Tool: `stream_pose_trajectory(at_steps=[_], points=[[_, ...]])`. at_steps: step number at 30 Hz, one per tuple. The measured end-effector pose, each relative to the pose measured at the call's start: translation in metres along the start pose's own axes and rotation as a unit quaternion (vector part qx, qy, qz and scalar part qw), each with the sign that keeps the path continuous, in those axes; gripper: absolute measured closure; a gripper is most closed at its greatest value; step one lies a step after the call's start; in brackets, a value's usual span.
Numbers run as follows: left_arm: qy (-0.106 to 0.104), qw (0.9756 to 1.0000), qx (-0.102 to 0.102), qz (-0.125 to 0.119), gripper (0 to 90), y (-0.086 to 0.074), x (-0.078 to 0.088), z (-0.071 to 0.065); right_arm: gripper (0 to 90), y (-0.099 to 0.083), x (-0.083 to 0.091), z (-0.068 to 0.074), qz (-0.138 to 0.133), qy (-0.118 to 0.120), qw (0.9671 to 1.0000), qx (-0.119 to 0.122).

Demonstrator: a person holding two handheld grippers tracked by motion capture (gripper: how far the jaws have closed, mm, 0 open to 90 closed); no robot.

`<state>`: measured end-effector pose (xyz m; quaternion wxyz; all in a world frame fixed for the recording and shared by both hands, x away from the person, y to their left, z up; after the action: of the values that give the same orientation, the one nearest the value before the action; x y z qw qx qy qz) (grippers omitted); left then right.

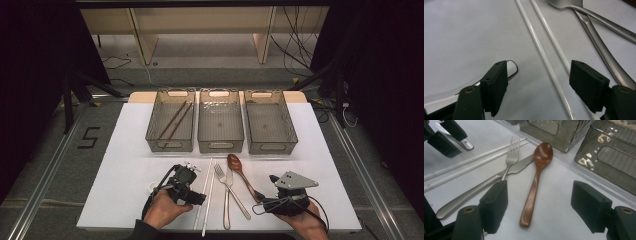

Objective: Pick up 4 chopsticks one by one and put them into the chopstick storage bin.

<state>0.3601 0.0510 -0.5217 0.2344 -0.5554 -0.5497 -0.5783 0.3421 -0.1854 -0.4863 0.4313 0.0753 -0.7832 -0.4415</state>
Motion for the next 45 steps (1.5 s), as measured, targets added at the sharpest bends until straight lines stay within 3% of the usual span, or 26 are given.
stream_pose_trajectory(at_steps=[10, 23, 30, 35, 39, 45], points=[[0.008, 0.9996, -0.014, 0.025, 41.8, -0.009, -0.014, -0.009, 30.7, -0.001, 0.0, 0.0, 0.001, 0.0, 1.0, 0.001], [0.04, 0.9981, -0.04, 0.022, 52.5, -0.01, -0.018, -0.011, 30.8, -0.001, 0.001, 0.0, 0.001, 0.001, 1.0, 0.002], [0.043, 0.9976, -0.05, 0.023, 59.1, -0.01, -0.018, -0.011, 31.1, -0.001, 0.001, 0.0, 0.002, -0.001, 1.0, 0.002], [0.043, 0.9974, -0.05, 0.027, 71.5, -0.009, -0.016, -0.007, 31.2, -0.001, 0.002, 0.0, 0.0, -0.003, 1.0, 0.002], [0.046, 0.9969, -0.051, 0.038, 75.5, -0.008, -0.014, -0.002, 31.3, -0.002, 0.003, -0.001, 0.001, -0.002, 1.0, 0.001], [0.041, 0.9976, -0.026, 0.049, 78.9, -0.006, -0.011, 0.013, 31.6, -0.002, 0.002, 0.0, 0.002, -0.003, 1.0, 0.001]])
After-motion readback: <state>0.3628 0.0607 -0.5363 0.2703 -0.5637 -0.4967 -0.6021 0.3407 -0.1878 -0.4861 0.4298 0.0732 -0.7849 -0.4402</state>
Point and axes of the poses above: each handheld gripper's, and its own axes: x roughly backward along the jaws, y roughly out of its top, z roughly to its left, the point moved 8 cm from there along -x, roughly forward along the jaws, and after that the axes turned 14 degrees about x, right-handed, at the moved point
